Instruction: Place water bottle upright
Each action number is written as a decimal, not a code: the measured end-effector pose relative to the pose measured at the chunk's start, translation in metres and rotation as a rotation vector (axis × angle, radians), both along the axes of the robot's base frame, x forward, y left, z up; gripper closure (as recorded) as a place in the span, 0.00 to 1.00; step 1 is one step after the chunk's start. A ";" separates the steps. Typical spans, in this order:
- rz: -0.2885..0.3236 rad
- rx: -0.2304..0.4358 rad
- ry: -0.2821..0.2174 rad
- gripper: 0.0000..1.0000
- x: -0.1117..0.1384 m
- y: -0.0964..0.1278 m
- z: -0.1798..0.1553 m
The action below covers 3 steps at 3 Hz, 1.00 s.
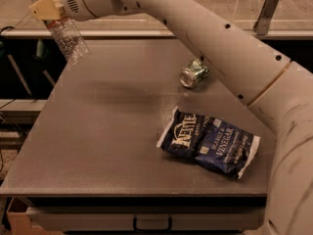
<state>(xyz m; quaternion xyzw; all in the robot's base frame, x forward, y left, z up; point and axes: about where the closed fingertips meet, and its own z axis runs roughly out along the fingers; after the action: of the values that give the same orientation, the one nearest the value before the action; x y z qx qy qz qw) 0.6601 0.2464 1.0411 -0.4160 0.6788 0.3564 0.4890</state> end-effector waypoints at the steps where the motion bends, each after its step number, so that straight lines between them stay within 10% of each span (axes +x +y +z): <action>1: -0.006 0.064 -0.052 1.00 -0.011 0.002 -0.030; 3: -0.057 0.179 -0.249 1.00 -0.016 -0.013 -0.051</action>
Offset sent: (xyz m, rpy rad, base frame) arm -0.0171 -0.0155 -0.0615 0.2452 -0.2924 -0.0795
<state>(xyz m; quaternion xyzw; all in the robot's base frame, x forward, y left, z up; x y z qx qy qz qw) 0.6445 0.2336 0.9899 -0.3924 0.5900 0.3473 0.6142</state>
